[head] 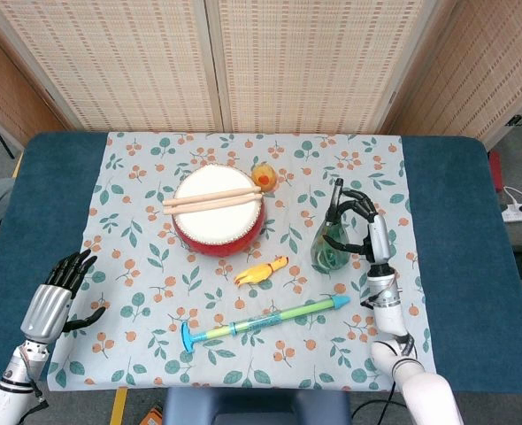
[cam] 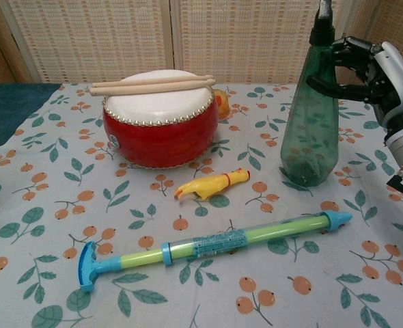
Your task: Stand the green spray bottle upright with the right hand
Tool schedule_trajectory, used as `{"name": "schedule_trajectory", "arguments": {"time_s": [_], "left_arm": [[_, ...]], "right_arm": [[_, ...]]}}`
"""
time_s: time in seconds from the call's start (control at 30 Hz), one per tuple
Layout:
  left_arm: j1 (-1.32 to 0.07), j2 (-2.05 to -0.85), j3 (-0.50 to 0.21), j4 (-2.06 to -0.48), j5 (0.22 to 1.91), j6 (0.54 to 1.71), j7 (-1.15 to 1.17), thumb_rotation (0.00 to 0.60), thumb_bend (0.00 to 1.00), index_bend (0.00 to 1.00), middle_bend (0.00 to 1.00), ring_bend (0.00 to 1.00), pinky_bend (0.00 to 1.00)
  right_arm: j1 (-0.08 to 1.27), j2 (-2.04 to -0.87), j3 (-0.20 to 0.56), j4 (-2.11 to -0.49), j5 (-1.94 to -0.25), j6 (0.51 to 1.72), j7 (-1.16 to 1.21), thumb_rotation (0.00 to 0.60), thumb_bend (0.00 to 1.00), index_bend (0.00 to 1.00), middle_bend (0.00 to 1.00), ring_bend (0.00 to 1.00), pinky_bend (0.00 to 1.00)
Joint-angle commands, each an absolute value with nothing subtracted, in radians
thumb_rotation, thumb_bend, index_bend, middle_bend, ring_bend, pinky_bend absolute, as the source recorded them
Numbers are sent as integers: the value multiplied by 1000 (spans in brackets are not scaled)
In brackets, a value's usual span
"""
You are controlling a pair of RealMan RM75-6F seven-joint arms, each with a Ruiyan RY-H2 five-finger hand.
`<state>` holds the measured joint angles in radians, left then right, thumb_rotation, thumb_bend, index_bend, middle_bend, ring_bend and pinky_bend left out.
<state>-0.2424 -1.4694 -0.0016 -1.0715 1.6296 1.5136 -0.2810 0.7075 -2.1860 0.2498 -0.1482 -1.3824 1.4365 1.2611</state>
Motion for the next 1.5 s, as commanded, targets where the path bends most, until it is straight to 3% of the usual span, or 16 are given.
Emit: {"name": "schedule_trajectory", "arguments": {"time_s": [0.03,0.3,0.9,1.5], "left_arm": [[-241,-1466,0,-1077,1627,1510,-276,600,192,0,0,0,98],[-240,-1460,3,-1090,1631,1514,-270,600,190,0,0,0,97],[-238,-1454,10,-1098,1641,1524,-271,600,190,0,0,0,97],[-235,-1433,27,-1138,1653,1515,-237,600,191,0,0,0,98]], "right_arm": [[704,-2182,250,-151,-1380,1433,1261,600,0,356,495,174,176],[684,-2167,223,-156,-1401,1429,1246,600,0,219,412,109,176],[645,-2124,174,-190,-1443,1470,1215,600,0,26,300,28,160],[558,-2002,134,-275,-1467,1435,1140,600,0,0,193,0,97]]}}
